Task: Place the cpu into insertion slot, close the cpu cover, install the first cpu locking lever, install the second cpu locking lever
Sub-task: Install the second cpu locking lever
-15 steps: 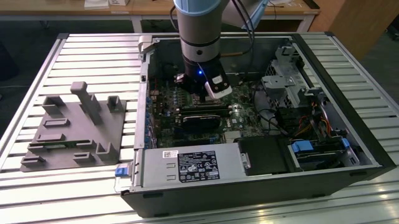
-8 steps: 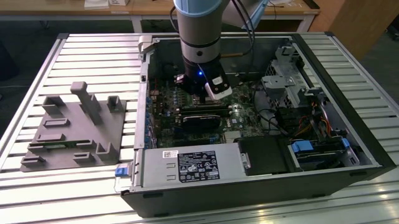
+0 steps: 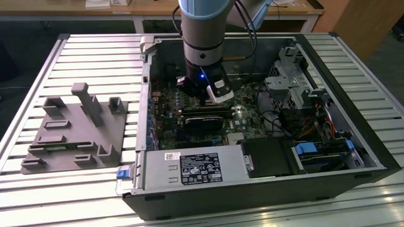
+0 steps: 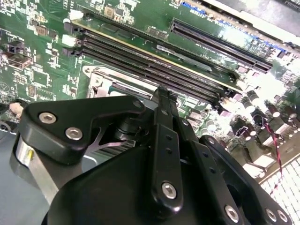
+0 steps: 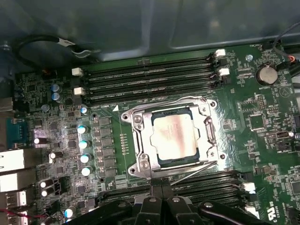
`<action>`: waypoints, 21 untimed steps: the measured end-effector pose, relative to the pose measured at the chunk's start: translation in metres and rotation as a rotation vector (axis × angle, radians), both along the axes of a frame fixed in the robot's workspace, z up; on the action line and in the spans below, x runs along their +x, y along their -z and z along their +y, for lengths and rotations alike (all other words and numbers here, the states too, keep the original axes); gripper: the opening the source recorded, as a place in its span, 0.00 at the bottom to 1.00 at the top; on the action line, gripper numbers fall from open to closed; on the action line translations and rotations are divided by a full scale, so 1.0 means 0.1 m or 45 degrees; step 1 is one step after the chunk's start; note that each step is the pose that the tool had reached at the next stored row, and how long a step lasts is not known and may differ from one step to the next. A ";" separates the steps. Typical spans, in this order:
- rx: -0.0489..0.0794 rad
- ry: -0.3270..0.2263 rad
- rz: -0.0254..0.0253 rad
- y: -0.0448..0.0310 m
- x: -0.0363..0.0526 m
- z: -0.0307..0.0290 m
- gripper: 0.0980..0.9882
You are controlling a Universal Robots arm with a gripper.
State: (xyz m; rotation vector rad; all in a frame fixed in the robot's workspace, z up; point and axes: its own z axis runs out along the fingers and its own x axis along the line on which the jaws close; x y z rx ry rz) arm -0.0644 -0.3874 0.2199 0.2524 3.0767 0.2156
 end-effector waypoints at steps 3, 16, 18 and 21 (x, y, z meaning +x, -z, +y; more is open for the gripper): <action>0.000 0.000 0.0000 0.001 0.000 0.000 0.01; 0.083 -0.001 -0.0001 0.071 -0.013 -0.152 0.01; 0.102 -0.001 -0.0001 0.086 -0.024 -0.183 0.01; 0.130 -0.001 -0.0001 0.105 -0.047 -0.216 0.01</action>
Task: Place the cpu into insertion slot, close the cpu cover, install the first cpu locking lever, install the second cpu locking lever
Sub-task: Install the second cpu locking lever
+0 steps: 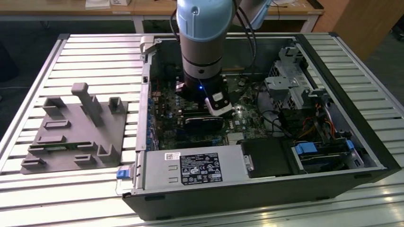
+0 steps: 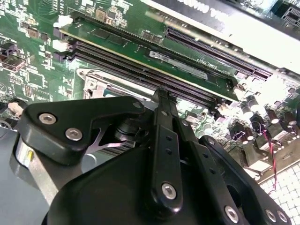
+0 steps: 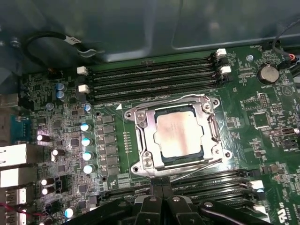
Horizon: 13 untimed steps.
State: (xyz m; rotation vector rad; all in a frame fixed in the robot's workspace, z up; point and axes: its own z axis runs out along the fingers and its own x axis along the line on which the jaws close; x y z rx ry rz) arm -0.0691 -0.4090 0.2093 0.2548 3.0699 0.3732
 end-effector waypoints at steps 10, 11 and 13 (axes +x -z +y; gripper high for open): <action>0.066 -0.007 -0.0001 0.105 -0.051 -0.058 0.01; 0.075 -0.007 0.0000 0.111 -0.055 -0.069 0.01; 0.099 -0.007 -0.0001 0.121 -0.066 -0.090 0.01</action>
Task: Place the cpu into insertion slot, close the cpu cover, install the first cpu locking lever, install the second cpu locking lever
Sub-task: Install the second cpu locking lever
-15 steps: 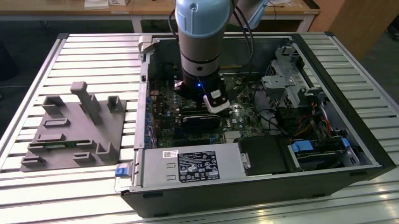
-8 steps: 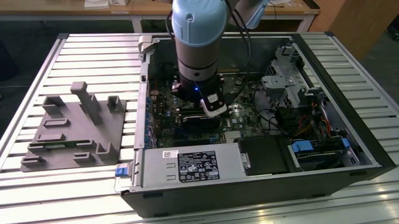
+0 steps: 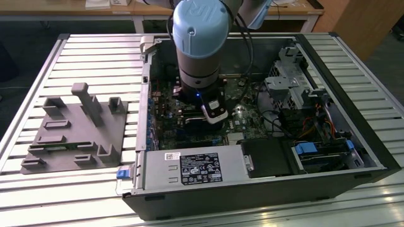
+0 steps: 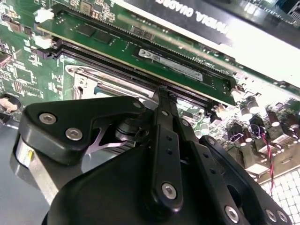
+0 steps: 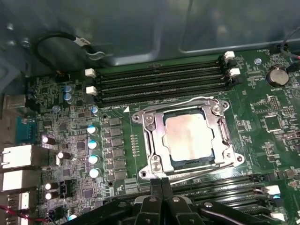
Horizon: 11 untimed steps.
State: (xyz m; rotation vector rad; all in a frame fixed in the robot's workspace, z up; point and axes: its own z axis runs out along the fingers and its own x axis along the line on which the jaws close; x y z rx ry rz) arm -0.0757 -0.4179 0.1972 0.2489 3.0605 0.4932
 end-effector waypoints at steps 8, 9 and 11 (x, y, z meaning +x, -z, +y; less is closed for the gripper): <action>0.051 0.000 -0.0001 0.054 -0.079 -0.025 0.01; 0.051 0.000 0.0000 0.058 -0.094 -0.025 0.01; 0.052 0.000 0.0000 0.065 -0.123 -0.024 0.01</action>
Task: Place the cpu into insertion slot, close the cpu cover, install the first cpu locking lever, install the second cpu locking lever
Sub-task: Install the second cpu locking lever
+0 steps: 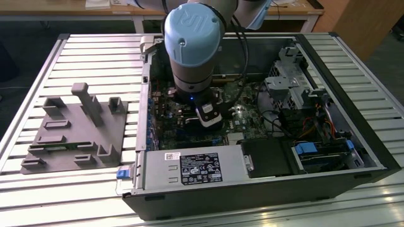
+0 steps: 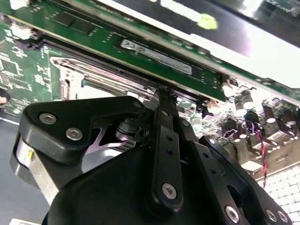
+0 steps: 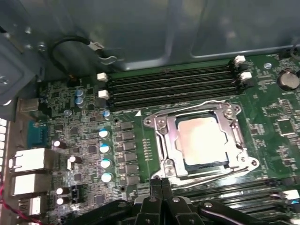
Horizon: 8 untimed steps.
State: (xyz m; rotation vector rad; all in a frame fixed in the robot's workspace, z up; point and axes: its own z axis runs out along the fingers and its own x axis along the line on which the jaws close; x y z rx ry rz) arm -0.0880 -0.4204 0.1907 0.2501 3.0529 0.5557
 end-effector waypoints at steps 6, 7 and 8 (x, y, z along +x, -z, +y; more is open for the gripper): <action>0.008 0.000 0.0002 0.015 -0.017 0.010 0.01; 0.010 0.000 0.0002 0.018 -0.017 0.012 0.01; 0.012 0.000 0.0002 0.021 -0.017 0.015 0.01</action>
